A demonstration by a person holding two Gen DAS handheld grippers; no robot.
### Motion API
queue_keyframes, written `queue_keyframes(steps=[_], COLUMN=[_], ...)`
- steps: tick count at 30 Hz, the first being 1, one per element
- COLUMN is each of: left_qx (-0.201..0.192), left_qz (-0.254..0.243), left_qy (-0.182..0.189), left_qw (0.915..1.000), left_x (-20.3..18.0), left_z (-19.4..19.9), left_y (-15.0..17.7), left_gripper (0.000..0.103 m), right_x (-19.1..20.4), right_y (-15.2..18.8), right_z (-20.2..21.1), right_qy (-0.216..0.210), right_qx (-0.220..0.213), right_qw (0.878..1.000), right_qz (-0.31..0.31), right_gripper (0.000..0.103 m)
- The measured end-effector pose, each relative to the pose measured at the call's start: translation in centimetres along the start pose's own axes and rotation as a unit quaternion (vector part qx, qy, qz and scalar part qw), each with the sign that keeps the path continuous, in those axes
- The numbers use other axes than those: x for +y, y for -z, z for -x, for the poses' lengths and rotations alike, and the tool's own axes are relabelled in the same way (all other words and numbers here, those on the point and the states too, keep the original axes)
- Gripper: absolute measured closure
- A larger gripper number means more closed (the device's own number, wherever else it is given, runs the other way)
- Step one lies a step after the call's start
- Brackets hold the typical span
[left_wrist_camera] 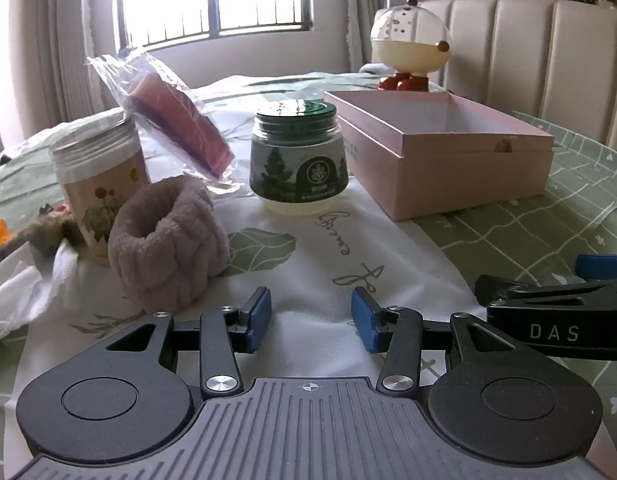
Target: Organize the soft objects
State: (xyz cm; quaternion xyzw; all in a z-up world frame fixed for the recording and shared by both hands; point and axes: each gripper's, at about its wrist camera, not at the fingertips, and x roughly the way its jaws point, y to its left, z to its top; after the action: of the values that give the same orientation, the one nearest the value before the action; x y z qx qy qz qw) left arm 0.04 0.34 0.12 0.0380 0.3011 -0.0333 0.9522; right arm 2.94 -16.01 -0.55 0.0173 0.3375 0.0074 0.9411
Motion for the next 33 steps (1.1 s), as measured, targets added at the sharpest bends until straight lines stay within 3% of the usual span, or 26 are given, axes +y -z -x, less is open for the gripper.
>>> queue_keyframes(steps=[33], left_qx=[-0.002], left_qz=[0.004], left_qy=[0.002], left_qw=[1.0], left_x=[-0.11], left_z=[0.13], left_y=[0.01], left_gripper=[0.053], right_x=[-0.12], right_y=[0.09], right_z=[0.03], right_qy=[0.0], right_qx=[-0.002], right_qw=[1.0], right_qz=[-0.001], right_gripper=[0.0])
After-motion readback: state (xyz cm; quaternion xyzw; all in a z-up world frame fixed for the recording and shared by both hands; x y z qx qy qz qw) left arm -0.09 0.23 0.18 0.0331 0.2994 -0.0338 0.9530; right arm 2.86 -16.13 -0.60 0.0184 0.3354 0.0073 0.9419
